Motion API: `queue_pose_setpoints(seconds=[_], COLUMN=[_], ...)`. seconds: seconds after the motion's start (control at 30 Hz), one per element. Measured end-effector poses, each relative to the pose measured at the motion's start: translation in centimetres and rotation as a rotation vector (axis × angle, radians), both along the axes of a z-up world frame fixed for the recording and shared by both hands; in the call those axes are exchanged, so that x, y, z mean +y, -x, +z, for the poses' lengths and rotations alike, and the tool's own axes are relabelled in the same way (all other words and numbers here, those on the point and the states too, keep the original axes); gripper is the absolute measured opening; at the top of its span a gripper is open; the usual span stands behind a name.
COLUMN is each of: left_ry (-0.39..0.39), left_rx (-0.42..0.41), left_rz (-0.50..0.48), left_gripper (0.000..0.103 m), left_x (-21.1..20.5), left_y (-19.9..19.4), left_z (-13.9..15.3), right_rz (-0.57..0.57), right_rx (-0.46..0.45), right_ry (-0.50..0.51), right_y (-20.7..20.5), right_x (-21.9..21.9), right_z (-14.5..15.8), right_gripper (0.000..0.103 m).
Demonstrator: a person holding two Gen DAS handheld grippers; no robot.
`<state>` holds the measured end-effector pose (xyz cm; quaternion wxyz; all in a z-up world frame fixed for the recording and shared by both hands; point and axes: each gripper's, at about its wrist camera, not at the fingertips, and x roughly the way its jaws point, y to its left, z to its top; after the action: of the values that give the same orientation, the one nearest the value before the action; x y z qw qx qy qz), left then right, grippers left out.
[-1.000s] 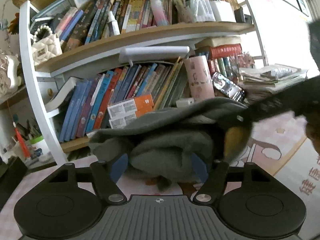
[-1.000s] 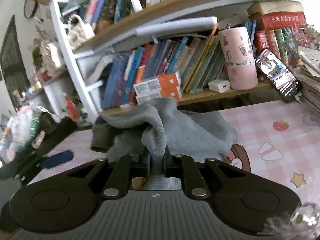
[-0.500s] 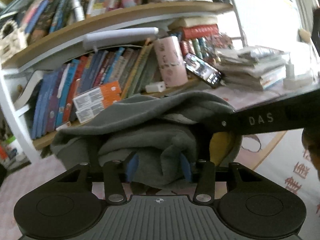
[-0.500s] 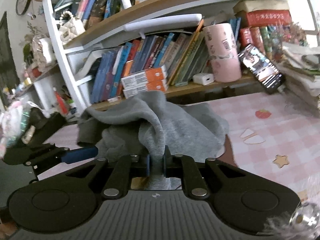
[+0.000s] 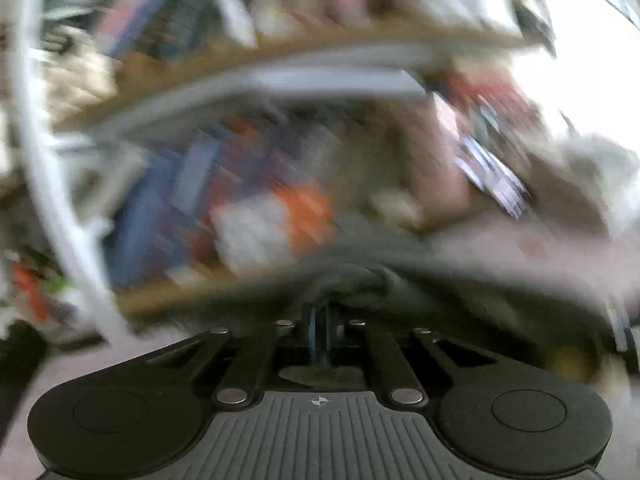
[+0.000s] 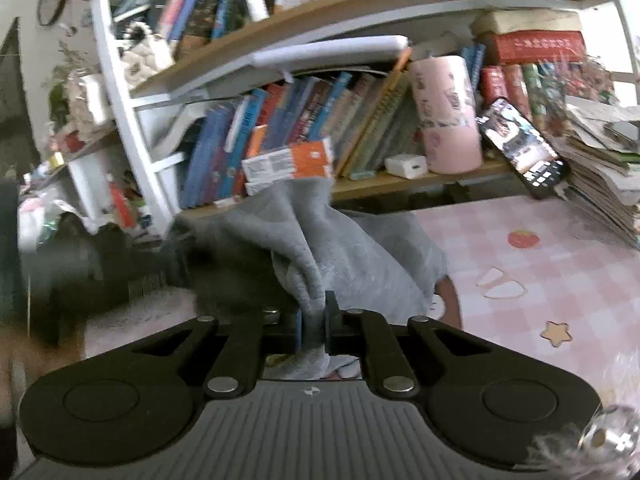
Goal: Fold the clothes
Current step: 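Lift the sweatshirt with both tools and shake it open in the air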
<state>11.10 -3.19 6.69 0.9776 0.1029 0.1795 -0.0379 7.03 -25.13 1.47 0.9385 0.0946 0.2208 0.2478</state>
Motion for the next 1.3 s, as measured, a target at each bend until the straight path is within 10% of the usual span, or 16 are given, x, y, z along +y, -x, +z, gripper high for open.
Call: queue_pose_setpoints(seconds=[0.1,0.23,0.33,0.67,0.73,0.8,0.87,1.07,1.2,1.3], left_ry=[0.157,-0.004,0.026,-0.039,-0.022,-0.015,-0.004,-0.023,0.068,0.089], left_rx=[-0.09,-0.41,-0.469,-0.022,0.037,0.056,0.057,0.17,0.238,0.124], left_rz=[0.01,-0.006,-0.042,0.007,-0.015,-0.048,-0.092,-0.095,-0.038,-0.018], left_gripper=[0.002,0.0,0.0,0.011,0.025,0.075,0.086,0.083,0.024,0.015], left_x=[2.5,-0.1,-0.1,3.6,4.2,4.6,4.6,3.7,4.4,5.0], left_y=[0.1,4.2,5.7,5.3,6.7,7.9,9.2,7.4,5.3,4.6], left_z=[6.0,11.3,13.9,2.5,0.3,-1.1,-2.3,-5.3,-5.9,-2.5], right_rz=[0.121,0.394,0.511,0.385,0.366,0.343,0.313,0.238,0.202,0.196], right_rx=[0.054,0.168,0.197,0.174,0.144,0.107,0.065,-0.019,0.003,0.032], right_ry=[-0.059,-0.156,-0.192,-0.157,-0.133,-0.108,-0.081,-0.064,0.005,-0.011], right_y=[0.2,1.0,1.9,1.7,2.1,2.3,2.5,2.8,2.3,2.0], right_x=[0.8,2.6,4.0,3.5,3.6,3.8,4.0,3.9,4.1,3.6], right_z=[-0.1,-0.6,-0.9,-0.7,-0.6,-0.4,-0.2,0.1,-0.3,-0.5], right_gripper=[0.008,0.008,0.008,0.009,0.009,0.014,0.021,0.039,0.013,0.008])
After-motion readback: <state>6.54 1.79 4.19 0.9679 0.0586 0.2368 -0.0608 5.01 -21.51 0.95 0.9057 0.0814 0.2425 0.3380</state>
